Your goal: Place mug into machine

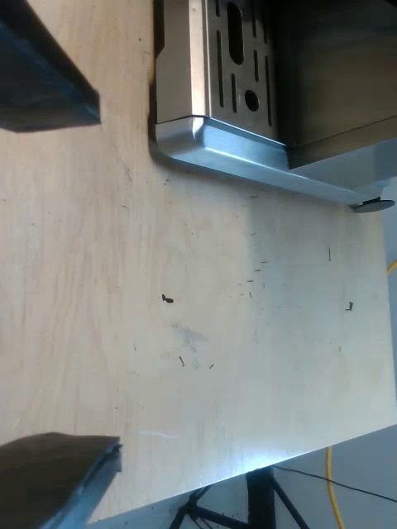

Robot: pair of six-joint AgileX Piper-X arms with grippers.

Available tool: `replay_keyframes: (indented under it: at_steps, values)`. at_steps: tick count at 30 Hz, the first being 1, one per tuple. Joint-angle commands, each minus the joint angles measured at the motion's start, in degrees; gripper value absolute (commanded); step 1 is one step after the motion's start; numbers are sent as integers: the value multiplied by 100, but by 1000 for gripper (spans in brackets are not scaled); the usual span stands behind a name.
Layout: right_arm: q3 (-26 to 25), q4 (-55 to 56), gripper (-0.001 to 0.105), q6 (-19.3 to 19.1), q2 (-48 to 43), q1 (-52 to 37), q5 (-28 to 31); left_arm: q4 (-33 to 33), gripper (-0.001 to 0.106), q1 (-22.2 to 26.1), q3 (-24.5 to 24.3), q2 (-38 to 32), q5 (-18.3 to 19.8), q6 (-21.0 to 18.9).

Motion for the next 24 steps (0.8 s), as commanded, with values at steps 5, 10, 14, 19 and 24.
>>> replay_keyframes:
  at_steps: [5,10,14,19,24]
  values:
    - [-13,-40,81,-67,-234,-24,-39,-104,72,2,-12,-793,-35,-75]
    - [-13,-40,81,-67,-234,-24,-39,-114,72,-39,-12,-793,-35,-75]
    - [-13,-40,81,-67,-234,-24,-39,-114,72,-159,-12,-793,-35,-75]
    - [-13,-40,81,-67,-234,-24,-39,-114,72,-379,-12,-793,-35,-62]
    - [-13,-40,81,-67,-234,-24,-39,-114,72,-380,-12,-793,-35,-62]
